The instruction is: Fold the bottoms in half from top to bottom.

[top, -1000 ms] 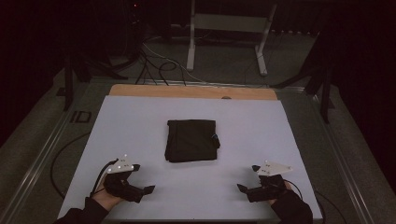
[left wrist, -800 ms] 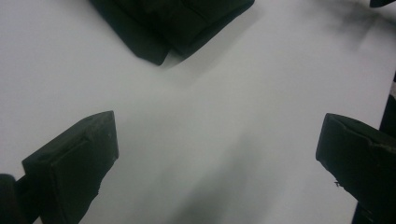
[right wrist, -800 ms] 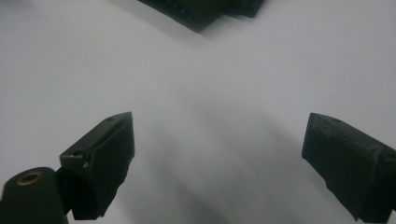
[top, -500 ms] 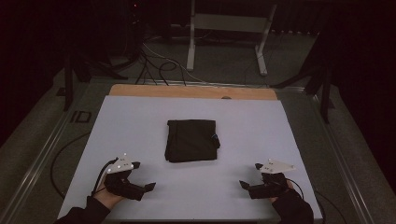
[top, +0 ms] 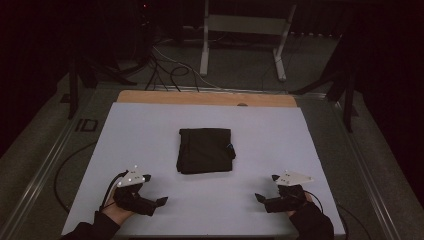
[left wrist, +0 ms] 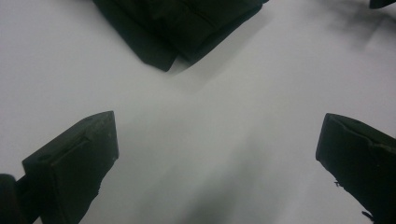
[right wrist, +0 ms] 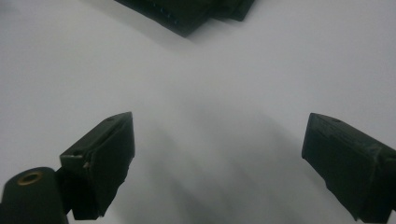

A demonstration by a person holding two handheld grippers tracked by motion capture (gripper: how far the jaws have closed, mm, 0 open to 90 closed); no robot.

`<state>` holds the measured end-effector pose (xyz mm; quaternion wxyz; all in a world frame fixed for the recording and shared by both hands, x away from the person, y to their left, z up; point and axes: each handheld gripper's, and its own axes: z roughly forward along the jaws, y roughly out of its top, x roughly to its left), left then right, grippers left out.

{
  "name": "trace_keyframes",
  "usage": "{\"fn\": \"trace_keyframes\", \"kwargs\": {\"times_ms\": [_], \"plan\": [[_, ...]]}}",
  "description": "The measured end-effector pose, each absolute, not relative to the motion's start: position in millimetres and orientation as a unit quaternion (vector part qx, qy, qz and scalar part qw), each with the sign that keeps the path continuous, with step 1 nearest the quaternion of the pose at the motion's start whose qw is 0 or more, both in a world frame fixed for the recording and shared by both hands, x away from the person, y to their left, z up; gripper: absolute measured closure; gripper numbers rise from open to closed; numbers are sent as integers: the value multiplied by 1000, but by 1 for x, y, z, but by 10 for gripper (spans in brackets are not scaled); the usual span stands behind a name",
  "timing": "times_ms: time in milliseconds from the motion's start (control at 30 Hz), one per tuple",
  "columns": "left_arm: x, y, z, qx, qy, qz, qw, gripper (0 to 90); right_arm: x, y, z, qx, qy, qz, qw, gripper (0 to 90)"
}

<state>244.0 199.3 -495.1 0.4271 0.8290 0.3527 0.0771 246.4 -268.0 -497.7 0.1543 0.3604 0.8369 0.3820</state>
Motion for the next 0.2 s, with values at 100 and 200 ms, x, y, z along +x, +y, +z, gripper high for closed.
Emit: {"fn": "trace_keyframes", "kwargs": {"times_ms": [100,200], "plan": [[243,198,-494,828,348,78,432,0,246,-268,-498,354,840,380,159,97],[242,197,-493,828,343,80,436,0,246,-268,-498,355,840,380,155,98]]}}
